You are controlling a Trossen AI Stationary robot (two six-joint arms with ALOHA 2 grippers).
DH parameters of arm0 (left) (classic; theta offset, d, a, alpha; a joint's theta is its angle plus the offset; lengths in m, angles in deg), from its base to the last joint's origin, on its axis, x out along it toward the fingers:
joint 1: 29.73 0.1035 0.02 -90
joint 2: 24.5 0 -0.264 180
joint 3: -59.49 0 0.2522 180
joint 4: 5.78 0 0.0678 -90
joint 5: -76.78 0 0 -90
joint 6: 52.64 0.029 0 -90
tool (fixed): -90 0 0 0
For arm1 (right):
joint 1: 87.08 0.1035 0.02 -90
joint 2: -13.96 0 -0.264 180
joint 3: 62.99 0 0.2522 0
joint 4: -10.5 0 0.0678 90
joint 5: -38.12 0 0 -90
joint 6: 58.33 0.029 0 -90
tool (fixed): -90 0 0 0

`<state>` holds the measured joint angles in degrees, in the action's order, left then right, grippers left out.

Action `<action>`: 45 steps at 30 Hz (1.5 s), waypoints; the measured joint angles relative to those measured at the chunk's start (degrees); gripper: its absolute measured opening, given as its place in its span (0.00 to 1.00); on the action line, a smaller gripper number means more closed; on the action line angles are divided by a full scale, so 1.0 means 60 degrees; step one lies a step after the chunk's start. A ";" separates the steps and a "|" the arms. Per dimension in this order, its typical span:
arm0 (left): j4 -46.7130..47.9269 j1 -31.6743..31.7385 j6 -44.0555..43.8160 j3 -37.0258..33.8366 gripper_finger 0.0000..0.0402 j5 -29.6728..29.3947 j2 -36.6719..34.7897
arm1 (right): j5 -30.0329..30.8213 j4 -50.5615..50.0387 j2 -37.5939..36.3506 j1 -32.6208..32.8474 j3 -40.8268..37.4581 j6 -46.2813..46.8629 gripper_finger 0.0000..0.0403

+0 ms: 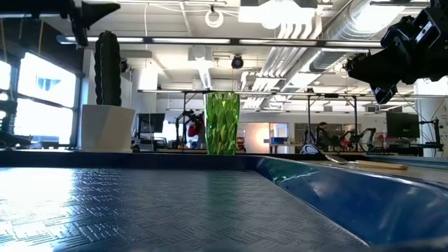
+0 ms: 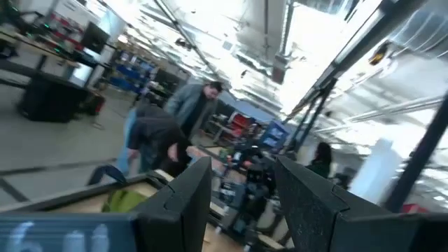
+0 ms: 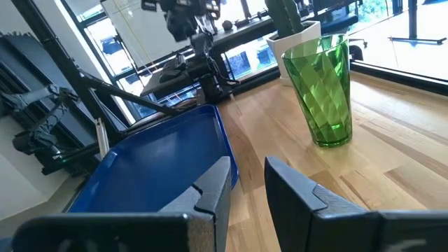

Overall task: Pick and place plate/cup/fork/spoon on tray
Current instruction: Put the green cup on the blue tray

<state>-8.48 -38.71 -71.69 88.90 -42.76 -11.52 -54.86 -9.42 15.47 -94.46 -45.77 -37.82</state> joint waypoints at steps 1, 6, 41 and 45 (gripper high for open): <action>0.0011 0.0000 0.0129 0.0278 0.37 -0.0133 0.0345 | 0.0000 0.0000 0.0000 0.0000 0.0000 0.0000 0.20; 0.0059 0.0000 0.0823 0.1706 0.37 -0.0696 0.2118 | 0.0000 0.0000 0.0004 0.0004 0.0000 0.0000 0.20; 0.6527 0.3885 -0.1278 0.9319 0.37 0.0947 0.9373 | 0.1080 -0.0149 0.0000 0.0000 0.0001 0.2007 0.20; 0.6797 0.4380 -0.1593 0.9729 0.37 0.1580 0.9983 | 0.1107 -0.0149 0.0000 0.0000 0.0000 0.2011 0.20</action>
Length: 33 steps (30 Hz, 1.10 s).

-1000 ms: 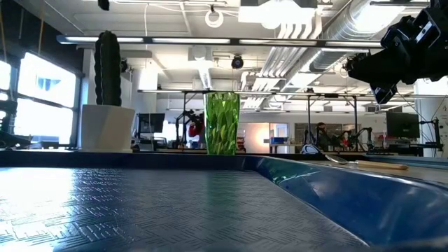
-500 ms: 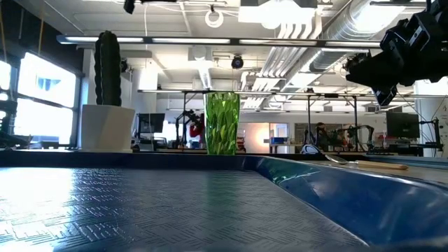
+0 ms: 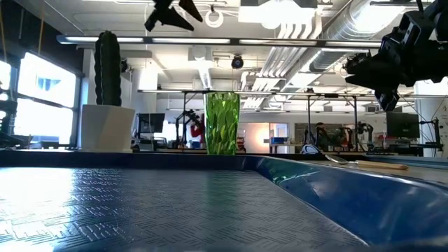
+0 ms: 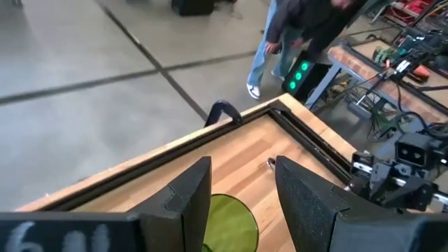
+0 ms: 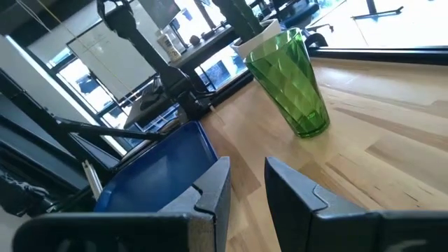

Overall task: Pick and place plate/cup/fork/spoon on tray
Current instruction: Put the green cup on the blue tray

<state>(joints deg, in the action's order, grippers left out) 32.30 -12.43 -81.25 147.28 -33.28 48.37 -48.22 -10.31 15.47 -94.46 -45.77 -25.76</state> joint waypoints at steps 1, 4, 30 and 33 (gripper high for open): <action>0.0045 0.0125 -0.0054 0.0062 0.37 0.0201 0.0145 | 0.0000 0.0000 0.0000 0.0000 0.0003 0.0000 0.20; 0.0061 0.0435 -0.0139 0.0203 0.37 0.0776 0.0599 | 0.0000 0.0000 0.0000 0.0000 0.0003 0.0003 0.20; 0.0273 0.1121 -0.1129 0.0272 0.37 0.2364 0.3459 | 0.0025 -0.0004 0.0004 0.0000 0.0002 0.0076 0.20; 0.0361 0.1121 -0.1131 0.0272 0.37 0.2426 0.3634 | 0.0025 -0.0005 0.0004 0.0000 0.0001 0.0076 0.20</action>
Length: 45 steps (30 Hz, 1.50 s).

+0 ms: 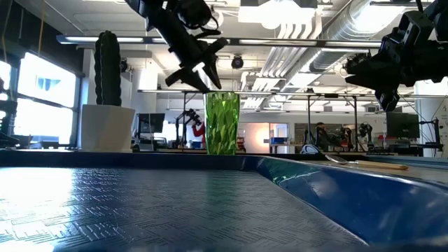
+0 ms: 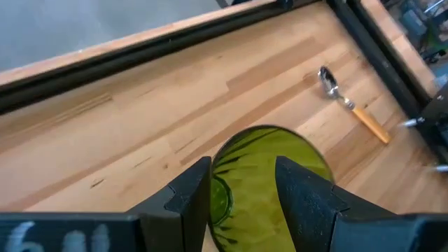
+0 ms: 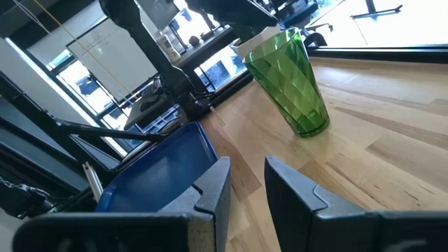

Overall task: Pick and place plate/cup/fork/spoon on tray
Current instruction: Put the green cup on the blue tray

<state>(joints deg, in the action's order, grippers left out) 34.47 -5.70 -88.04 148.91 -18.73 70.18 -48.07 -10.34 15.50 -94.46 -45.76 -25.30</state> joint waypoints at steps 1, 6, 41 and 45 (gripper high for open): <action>0.0048 -0.0004 0.0000 0.0000 0.37 -0.0002 0.0053 | -0.0001 0.0001 0.0000 0.0000 0.0000 -0.0003 0.20; 0.0363 -0.0004 0.0004 0.0000 0.37 -0.0046 0.0273 | -0.0004 -0.0003 0.0000 0.0000 0.0000 0.0000 0.20; 0.1111 -0.0235 0.1016 -0.0004 0.02 -0.0484 0.0600 | -0.0029 -0.0003 0.0011 0.0003 -0.0001 0.0000 0.20; 0.1102 -0.0376 0.1179 -0.0004 0.01 -0.0454 0.0595 | -0.0027 -0.0003 0.0011 0.0002 0.0001 0.0000 0.20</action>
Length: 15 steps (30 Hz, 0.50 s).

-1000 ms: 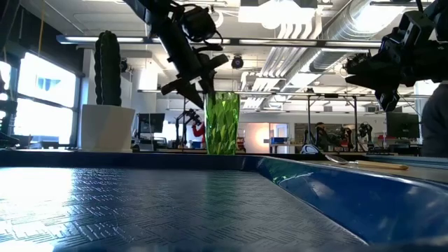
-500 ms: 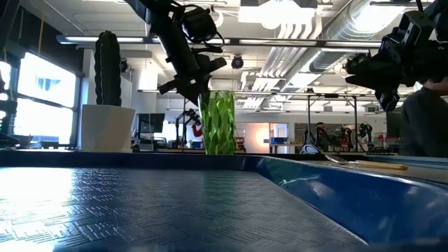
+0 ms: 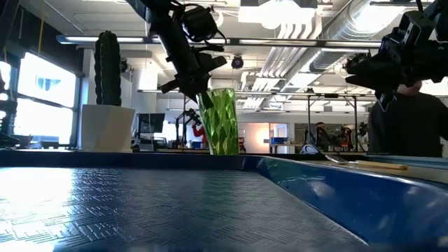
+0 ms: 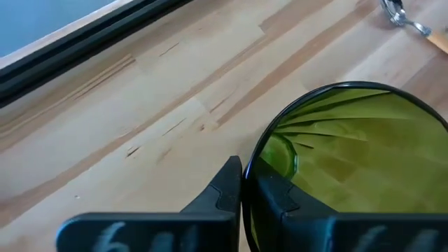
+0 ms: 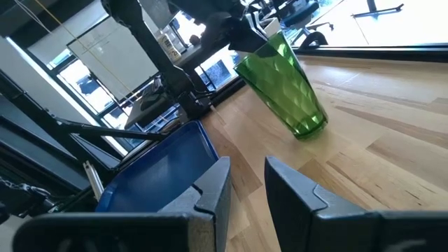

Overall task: Pick and place plate/cup/fork/spoon on tray
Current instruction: Put the green cup on the blue tray

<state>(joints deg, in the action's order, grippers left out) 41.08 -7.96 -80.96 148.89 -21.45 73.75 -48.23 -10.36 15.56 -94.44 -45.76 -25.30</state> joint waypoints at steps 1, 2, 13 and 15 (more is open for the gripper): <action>0.0008 -0.0055 0.0016 0.0000 0.01 0.0010 -0.0023 | 0.0002 0.0000 0.0000 -0.0002 0.0000 0.0000 0.20; 0.0052 -0.0102 0.0024 -0.0004 0.01 0.0037 -0.0069 | 0.0003 0.0000 0.0000 0.0002 -0.0002 0.0000 0.20; 0.0180 -0.0725 0.0089 -0.0007 0.01 0.0033 -0.0939 | 0.0035 0.0000 0.0000 0.0002 0.0001 0.0003 0.20; 0.0408 -0.0864 0.0089 -0.0007 0.01 0.0031 -0.1189 | 0.0031 0.0000 0.0000 0.0001 -0.0002 0.0003 0.20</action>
<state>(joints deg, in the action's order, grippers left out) 43.53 -13.14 -80.43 148.84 -21.26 66.61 -48.04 -10.36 15.56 -94.44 -45.77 -25.28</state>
